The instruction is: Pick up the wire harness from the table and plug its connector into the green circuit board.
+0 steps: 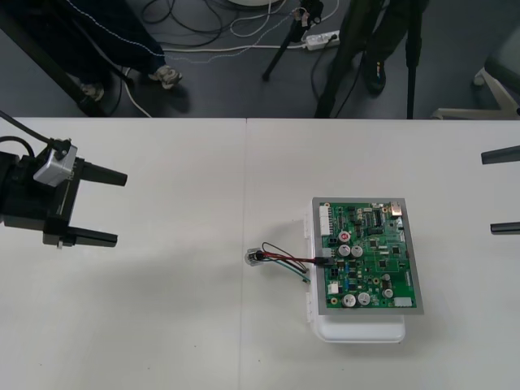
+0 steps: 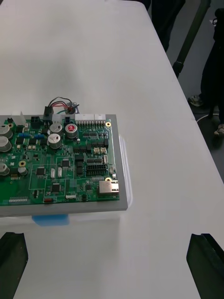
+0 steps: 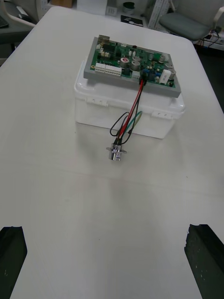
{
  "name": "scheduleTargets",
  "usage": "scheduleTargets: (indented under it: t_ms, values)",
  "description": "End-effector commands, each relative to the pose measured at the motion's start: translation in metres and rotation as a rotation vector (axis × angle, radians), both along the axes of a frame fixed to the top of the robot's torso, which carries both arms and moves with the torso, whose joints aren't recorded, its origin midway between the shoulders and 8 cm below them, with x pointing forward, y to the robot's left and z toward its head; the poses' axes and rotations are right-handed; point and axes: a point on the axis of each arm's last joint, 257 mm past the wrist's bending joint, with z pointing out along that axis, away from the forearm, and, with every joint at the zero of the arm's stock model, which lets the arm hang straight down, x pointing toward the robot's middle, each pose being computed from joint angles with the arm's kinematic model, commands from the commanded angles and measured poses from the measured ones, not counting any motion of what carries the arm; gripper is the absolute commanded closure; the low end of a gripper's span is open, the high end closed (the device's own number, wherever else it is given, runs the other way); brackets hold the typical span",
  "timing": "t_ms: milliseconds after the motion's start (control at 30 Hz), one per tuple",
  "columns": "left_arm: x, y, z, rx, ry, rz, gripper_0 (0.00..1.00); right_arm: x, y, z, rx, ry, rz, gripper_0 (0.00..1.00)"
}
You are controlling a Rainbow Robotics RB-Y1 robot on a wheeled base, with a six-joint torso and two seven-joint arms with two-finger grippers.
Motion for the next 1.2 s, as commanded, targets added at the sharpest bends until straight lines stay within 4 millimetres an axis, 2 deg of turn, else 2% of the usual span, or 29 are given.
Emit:
scheduleTargets:
  t_ms: [33, 400, 833, 1200]
  values:
    - [-0.014, 0.017, 0.017, 0.043, -0.009, -0.028, 0.0, -0.012, 0.0, 0.016, 0.009, -0.037, 0.009, 0.0]
    - [-0.02, 0.033, 0.034, 0.082, -0.02, -0.039, 0.0, -0.02, 0.013, 0.029, 0.069, -0.009, -0.026, 0.0]
    - [-0.04, 0.04, 0.05, 0.091, -0.018, -0.065, 0.0, -0.025, 0.003, 0.007, -0.058, 0.029, -0.035, 0.0]
    - [-0.048, 0.042, 0.048, 0.093, -0.015, -0.074, 0.0, -0.04, 0.006, 0.001, -0.078, 0.084, -0.002, 0.0]
